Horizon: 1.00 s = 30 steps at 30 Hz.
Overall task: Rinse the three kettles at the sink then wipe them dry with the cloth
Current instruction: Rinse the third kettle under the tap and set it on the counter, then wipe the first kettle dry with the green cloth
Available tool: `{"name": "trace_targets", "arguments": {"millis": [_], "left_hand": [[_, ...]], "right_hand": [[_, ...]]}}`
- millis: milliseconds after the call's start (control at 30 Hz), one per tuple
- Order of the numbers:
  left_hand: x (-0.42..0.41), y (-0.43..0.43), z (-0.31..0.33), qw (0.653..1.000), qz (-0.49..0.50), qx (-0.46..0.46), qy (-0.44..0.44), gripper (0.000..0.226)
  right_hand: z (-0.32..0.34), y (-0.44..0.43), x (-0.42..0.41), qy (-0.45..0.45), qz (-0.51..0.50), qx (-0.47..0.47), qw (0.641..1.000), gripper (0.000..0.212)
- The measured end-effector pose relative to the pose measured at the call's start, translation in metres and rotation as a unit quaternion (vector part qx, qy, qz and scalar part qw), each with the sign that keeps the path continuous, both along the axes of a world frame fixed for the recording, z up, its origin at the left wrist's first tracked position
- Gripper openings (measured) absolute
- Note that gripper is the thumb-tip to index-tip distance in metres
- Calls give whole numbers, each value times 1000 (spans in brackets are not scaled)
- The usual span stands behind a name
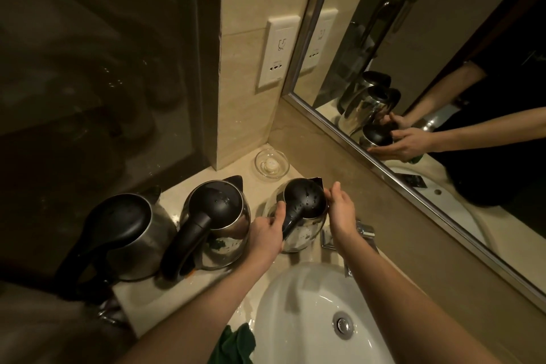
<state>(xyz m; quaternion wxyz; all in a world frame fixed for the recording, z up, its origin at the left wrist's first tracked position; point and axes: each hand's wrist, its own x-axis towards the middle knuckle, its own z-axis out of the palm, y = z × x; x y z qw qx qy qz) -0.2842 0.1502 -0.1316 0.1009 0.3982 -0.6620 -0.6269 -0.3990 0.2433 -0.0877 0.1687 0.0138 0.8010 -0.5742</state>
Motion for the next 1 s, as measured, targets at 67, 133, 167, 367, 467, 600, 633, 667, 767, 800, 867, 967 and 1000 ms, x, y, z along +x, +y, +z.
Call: {"name": "trace_targets", "arguments": {"millis": [67, 133, 167, 367, 467, 600, 633, 667, 767, 800, 867, 967, 1000], "left_hand": [[1, 0, 2, 1000, -9, -17, -10, 92], [5, 0, 5, 999, -29, -41, -17, 89], [7, 2, 7, 997, -37, -60, -21, 87], [40, 12, 22, 989, -84, -116, -41, 46], [58, 12, 27, 988, -73, -134, -20, 42], [86, 8, 38, 988, -76, -135, -19, 45], [95, 7, 41, 988, -79, -135, -16, 44], [105, 6, 44, 987, -82, -139, -14, 43], [135, 3, 51, 984, -85, -156, -2, 47], [145, 1, 51, 983, -82, -162, 1, 47], [165, -1, 52, 984, -76, -160, -2, 49], [192, -5, 44, 984, -64, -162, -30, 53], [201, -5, 39, 984, -62, -161, -42, 53]], "right_hand": [[3, 0, 7, -2, 5, 19, 1000, 53], [3, -1, 21, 12, -2, 25, 1000, 57], [3, 1, 32, 29, -8, 32, 999, 57], [0, 10, 116, 176, -19, 135, 975, 19], [-8, 12, 148, 171, 80, 152, 970, 9], [-16, 12, 177, 118, 175, 152, 966, 17], [-19, 12, 183, 104, 190, 159, 963, 21], [-22, 12, 189, 94, 204, 165, 961, 23], [-33, 11, 207, 58, 249, 202, 945, 30], [-36, 11, 213, 41, 263, 214, 940, 32], [-43, 12, 226, 13, 288, 233, 929, 36], [-57, 15, 245, 7, 322, 268, 908, 42], [-62, 16, 251, 6, 332, 274, 903, 44]]}}
